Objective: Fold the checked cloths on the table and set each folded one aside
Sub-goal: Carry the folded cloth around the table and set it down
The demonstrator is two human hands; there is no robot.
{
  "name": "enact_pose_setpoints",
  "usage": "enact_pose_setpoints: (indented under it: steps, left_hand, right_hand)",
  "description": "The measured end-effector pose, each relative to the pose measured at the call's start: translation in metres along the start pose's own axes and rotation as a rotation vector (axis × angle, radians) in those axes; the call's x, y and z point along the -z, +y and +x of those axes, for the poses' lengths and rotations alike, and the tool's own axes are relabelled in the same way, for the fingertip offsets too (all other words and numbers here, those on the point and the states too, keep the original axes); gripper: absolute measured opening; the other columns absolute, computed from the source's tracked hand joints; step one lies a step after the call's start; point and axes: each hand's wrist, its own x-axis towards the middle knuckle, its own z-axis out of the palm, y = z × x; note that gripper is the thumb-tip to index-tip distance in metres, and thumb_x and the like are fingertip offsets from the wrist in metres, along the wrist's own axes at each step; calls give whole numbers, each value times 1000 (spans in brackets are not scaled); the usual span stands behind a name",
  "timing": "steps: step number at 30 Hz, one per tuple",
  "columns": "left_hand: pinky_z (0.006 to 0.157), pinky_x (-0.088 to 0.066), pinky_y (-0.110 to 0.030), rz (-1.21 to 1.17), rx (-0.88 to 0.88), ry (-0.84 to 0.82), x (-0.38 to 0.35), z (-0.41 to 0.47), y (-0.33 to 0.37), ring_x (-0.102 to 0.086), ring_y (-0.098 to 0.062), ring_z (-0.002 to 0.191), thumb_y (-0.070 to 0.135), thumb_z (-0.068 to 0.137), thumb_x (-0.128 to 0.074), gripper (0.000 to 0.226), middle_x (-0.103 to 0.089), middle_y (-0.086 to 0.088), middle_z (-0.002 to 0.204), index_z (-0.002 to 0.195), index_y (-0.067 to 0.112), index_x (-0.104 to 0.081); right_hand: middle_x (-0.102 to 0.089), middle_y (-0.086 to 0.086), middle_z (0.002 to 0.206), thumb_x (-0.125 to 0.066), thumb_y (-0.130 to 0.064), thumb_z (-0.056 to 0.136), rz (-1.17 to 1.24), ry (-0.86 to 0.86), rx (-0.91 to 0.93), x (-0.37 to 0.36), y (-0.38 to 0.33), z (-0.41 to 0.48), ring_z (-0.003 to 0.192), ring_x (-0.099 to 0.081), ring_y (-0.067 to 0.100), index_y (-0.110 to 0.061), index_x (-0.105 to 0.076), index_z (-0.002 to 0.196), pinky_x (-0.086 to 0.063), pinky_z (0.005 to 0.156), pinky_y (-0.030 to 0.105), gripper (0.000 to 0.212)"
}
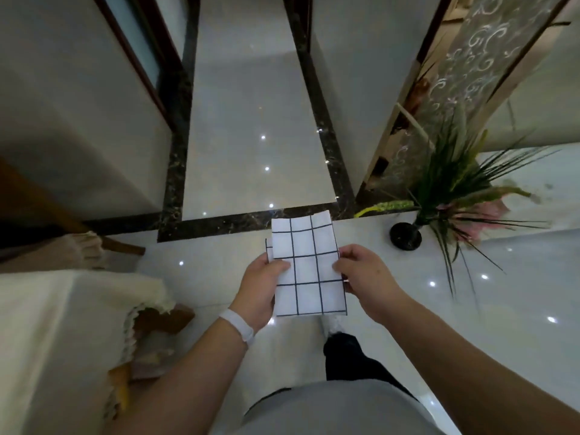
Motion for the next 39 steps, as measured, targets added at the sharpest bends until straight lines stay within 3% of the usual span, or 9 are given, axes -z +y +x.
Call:
enact_pose_setpoints:
  steps: [5, 10, 17, 23, 26, 30, 34, 37, 39]
  left_hand:
    - [72, -59, -46, -66, -5, 163, -16, 44, 34, -71, -33, 90, -1, 91, -51, 28, -74, -15, 100, 113, 7, -66]
    - [81, -56, -56, -116, -38, 314, -25, 74, 71, -71, -35, 93, 2, 89, -52, 26, -73, -17, 102, 110, 9, -67]
    - [87, -54, -56, -332, -107, 488, -1, 75, 98, -68, -38, 99, 0, 89, -52, 31, -71, -19, 107, 115, 8, -65]
    - [75, -58, -52, -453, -171, 673, 57, 70, 110, -69, -38, 96, 0, 90, -51, 28, -71, -21, 107, 116, 3, -63]
    - [77, -58, -51, -487, -199, 707, 90, 69, 118, -71, -35, 91, -1, 91, -50, 25, -73, -17, 101, 110, 5, -66]
    - [82, -56, -56, -537, -201, 696, 146, 74, 127, -70, -38, 94, 1, 91, -50, 29, -72, -19, 104, 116, 4, -64]
    - [75, -58, -48, -588, -210, 684, 210, 84, 139, -71, -34, 91, 2, 90, -51, 29, -73, -16, 103, 116, 6, -64]
    - [81, -57, -53, -621, -238, 685, 255, 84, 149, -71, -34, 94, 3, 91, -50, 32, -72, -15, 107, 120, 8, -62]
    - [82, -56, -55, -653, -246, 711, 285, 80, 152, -71, -34, 94, 3, 91, -50, 30, -73, -14, 106, 117, 10, -63]
  right_hand:
    - [-65, 12, 85, -59, -13, 79, -65, -128, -13, -7, -48, 72, 75, -59, 27, -19, -67, 93, -55, 72, 46, 17]
    - [-60, 7, 80, -59, -9, 85, -169, -291, 35, -21, -100, 121, 68, -52, 20, -15, -66, 95, -43, 59, 33, 14]
    - [-62, 1, 77, -59, -8, 84, -284, -491, 76, -74, -149, 149, 71, -55, 19, -24, -64, 81, -44, 66, 33, 17]
    - [-68, 18, 95, -58, -20, 66, -369, -650, 78, -149, -164, 154, 79, -62, 28, -27, -69, 82, -54, 76, 51, 21]
    - [-70, 16, 92, -57, -12, 72, -423, -708, 83, -190, -172, 150, 86, -67, 36, -21, -69, 85, -54, 83, 56, 19]
    - [-69, 6, 88, -57, -6, 82, -527, -728, 125, -252, -184, 151, 86, -67, 30, -17, -65, 93, -56, 81, 51, 18]
    - [-63, 2, 77, -56, -4, 84, -631, -741, 198, -320, -200, 151, 74, -61, 22, -17, -64, 91, -54, 73, 41, 16]
    - [-69, 10, 87, -56, -3, 84, -689, -766, 219, -371, -207, 147, 83, -68, 29, -14, -65, 94, -59, 80, 48, 17]
    - [-69, 11, 94, -55, -6, 88, -754, -794, 243, -405, -210, 138, 86, -68, 28, -15, -63, 99, -59, 75, 44, 16]
